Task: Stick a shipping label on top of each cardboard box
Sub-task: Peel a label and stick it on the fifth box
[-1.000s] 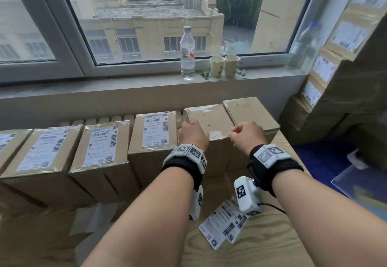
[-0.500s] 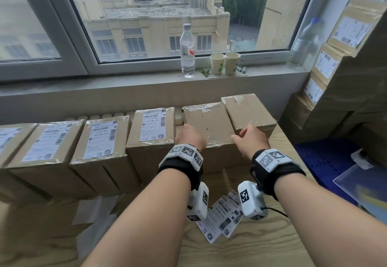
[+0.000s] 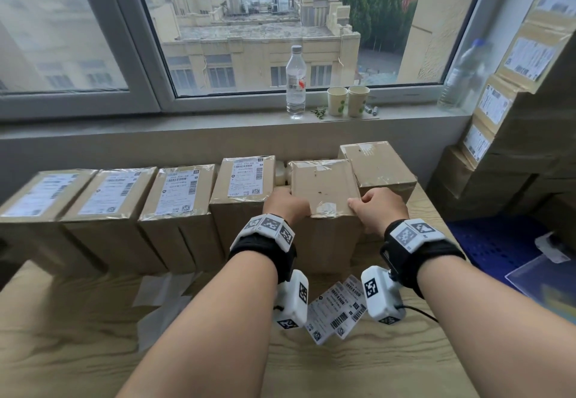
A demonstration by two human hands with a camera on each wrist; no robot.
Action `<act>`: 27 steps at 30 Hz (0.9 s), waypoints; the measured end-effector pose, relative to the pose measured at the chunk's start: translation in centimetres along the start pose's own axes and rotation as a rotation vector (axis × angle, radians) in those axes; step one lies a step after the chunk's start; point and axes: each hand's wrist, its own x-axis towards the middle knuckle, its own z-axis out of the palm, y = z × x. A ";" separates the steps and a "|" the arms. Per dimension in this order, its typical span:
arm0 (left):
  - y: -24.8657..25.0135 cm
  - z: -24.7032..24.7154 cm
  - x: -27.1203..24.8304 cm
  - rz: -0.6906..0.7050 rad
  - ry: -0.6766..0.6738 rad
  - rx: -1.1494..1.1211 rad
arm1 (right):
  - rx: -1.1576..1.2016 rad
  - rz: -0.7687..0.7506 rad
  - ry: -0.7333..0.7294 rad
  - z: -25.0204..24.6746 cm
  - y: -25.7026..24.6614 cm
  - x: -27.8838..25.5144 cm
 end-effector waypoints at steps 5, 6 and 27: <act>-0.1 -0.7 -2.2 -0.008 0.068 -0.090 | 0.073 -0.058 0.055 -1.2 -0.8 -1.7; 0.0 -0.9 -2.7 -0.006 0.093 -0.104 | 0.083 -0.062 0.063 -1.5 -1.0 -2.0; -7.5 -8.2 -8.8 -0.145 0.242 -0.188 | 0.240 0.013 -0.189 0.9 -5.6 -11.1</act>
